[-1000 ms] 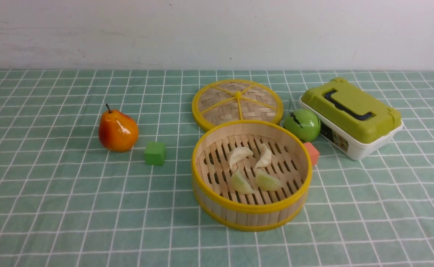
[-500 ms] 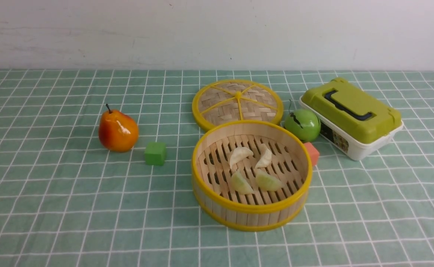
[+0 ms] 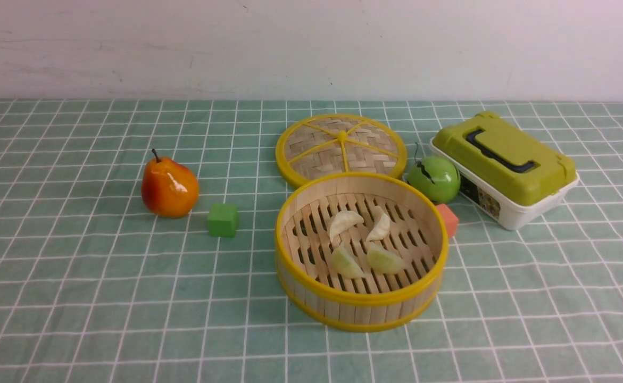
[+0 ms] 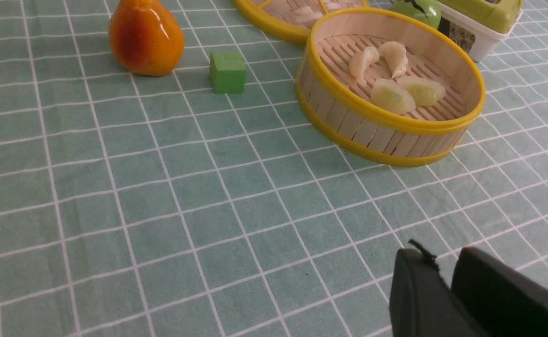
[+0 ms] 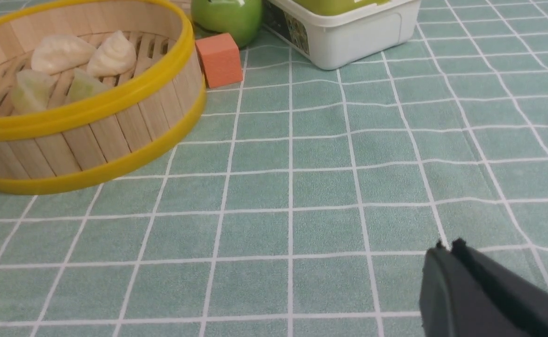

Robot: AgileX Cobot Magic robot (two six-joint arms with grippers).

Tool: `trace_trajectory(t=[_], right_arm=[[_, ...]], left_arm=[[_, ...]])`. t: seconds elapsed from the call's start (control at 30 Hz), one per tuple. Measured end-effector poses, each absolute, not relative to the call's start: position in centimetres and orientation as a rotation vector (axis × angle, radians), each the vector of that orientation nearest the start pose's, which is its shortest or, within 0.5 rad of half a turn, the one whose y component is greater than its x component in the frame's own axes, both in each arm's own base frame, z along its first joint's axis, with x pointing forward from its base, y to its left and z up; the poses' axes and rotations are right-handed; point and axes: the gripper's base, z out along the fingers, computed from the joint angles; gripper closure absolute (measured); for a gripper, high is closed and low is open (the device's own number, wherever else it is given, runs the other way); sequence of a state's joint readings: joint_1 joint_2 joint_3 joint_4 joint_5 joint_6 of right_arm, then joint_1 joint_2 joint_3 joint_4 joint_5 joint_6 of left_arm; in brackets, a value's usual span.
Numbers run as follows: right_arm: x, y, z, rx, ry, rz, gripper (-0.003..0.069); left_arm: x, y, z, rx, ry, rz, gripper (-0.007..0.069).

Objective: Put the dumplings into the steamer on the table with the blue tablecloth.

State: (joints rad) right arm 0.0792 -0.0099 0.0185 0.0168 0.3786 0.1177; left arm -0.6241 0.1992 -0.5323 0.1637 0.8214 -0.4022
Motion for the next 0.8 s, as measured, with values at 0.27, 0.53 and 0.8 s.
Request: trace_trajectory(t=[0.27,0.53,0.8], right_arm=[[5.22,0.47,17.34,0.047,1.873,0.153,0.0674],[5.22,0.47,17.34,0.047,1.873,0.153,0.0669],[5.21,0.47,17.35,0.047,1.872,0.153,0.0660]], left_arm=[[3.40,-1.12,30.43,0.252,1.978,-0.480,0.0501],[3.40,-1.12,30.43,0.252,1.978,-0.480,0.0494],[3.40,-1.12,30.43,0.252,1.978,-0.480,0.0493]])
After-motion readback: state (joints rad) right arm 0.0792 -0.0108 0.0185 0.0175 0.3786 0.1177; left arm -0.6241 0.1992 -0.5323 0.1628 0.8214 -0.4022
